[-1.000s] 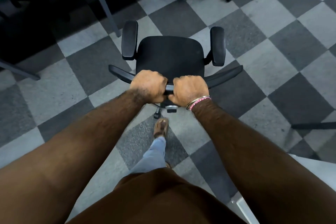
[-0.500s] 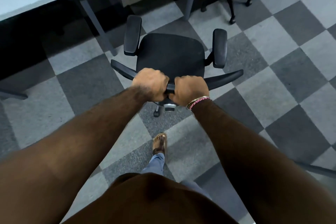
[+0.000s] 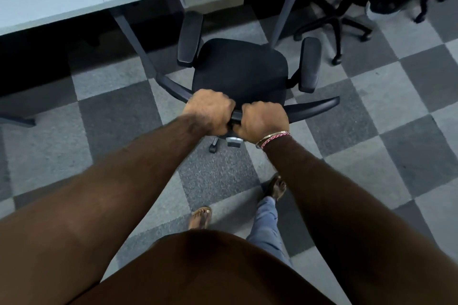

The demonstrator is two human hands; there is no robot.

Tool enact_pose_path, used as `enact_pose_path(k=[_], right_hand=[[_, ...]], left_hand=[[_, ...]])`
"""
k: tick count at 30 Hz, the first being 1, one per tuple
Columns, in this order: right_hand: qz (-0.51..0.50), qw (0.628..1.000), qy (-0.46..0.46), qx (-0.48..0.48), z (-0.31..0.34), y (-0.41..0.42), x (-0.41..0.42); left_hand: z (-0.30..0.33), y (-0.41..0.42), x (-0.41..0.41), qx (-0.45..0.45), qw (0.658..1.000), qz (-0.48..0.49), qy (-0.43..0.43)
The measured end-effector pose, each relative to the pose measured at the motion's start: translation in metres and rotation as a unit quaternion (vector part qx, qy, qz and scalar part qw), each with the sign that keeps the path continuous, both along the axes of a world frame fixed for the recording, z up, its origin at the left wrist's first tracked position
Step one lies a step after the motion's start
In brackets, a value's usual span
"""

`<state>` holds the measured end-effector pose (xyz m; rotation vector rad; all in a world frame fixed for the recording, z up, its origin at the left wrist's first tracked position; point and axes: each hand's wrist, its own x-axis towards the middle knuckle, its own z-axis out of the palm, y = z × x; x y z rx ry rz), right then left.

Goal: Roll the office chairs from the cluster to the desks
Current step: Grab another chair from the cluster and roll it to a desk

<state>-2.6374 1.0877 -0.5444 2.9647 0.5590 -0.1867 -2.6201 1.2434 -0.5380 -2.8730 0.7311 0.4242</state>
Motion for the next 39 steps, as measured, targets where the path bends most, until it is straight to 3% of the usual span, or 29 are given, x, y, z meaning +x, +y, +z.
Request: enact_pose_path(k=[10,19,39], right_hand=[[0.13,0.991,0.014,-0.006,0.001,-0.087,0.105],[0.215,0.976,0.017,-0.016,0.001,-0.146,0.186],[0.237,0.972,0.009,-0.011,-0.002,-0.058,0.411]], left_hand=[[0.007,-0.088,0.065,-0.002,0.991,0.133,0.014],[0.017,-0.154,0.119,-0.002,0.98,0.192,0.044],[0.005,-0.067,0.338,-0.003,0.975,0.222,0.021]])
